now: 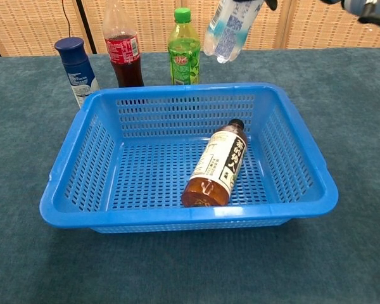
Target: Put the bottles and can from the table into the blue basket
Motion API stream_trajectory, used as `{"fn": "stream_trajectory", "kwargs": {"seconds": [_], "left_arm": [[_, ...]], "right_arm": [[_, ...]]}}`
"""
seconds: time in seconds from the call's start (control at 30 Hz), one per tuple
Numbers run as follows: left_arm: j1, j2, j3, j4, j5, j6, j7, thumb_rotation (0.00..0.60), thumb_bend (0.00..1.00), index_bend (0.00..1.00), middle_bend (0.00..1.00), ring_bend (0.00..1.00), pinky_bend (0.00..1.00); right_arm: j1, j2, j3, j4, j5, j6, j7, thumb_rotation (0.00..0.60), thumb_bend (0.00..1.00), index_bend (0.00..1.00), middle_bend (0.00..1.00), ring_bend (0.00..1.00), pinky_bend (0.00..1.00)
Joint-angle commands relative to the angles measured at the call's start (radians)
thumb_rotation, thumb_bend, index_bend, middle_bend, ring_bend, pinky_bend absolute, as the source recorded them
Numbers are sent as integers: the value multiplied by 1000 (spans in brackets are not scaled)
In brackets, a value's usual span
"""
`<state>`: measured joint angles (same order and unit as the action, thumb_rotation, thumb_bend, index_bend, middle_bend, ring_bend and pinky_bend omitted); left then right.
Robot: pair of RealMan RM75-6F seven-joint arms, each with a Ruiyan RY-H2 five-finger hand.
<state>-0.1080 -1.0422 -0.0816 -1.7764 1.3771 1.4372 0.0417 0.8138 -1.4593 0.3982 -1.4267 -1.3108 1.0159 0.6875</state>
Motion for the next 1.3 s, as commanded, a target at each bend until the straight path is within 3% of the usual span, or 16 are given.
{"fn": "stream_trajectory", "kwargs": {"seconds": [0.03,0.3,0.73,0.77,0.83,0.9,0.97,1.07,1.3], "left_arm": [[4,3,3,0,9,6,-8,600,64,0,0,0,0],[14,9,9,3,28,23,-32,600,64,0,0,0,0],[15,14,6,9,23,19,-47,600,65,0,0,0,0],[15,14,5,9,22,18,-47,600,64,0,0,0,0],[14,15,5,9,21,17,-50,600,64,0,0,0,0],[14,15,4,10,18,17,-51,600,64,0,0,0,0],[14,15,4,11,18,15,-52,600,65,0,0,0,0],[14,15,4,11,18,15,-53,600,64,0,0,0,0],[14,14,1,11,13,14,-54,600,65,0,0,0,0]], "right_arm": [[-110,219,-26,-335,0,44,-154,600,68,624,802,703,697],[-147,316,-128,-537,48,-37,-325,600,76,629,810,707,700],[-129,231,-221,-528,119,-112,-485,600,80,612,794,698,695],[-127,226,-223,-523,115,-120,-480,600,76,556,747,660,675],[-123,220,-226,-507,96,-136,-463,600,37,340,533,480,563],[-103,227,-228,-465,74,-187,-442,600,0,65,166,150,319],[-91,223,-217,-432,80,-203,-432,600,0,0,17,11,142],[-81,203,-195,-376,97,-193,-431,600,0,0,0,0,12],[-74,182,-115,-297,148,-148,-383,600,0,0,0,0,0]]}}
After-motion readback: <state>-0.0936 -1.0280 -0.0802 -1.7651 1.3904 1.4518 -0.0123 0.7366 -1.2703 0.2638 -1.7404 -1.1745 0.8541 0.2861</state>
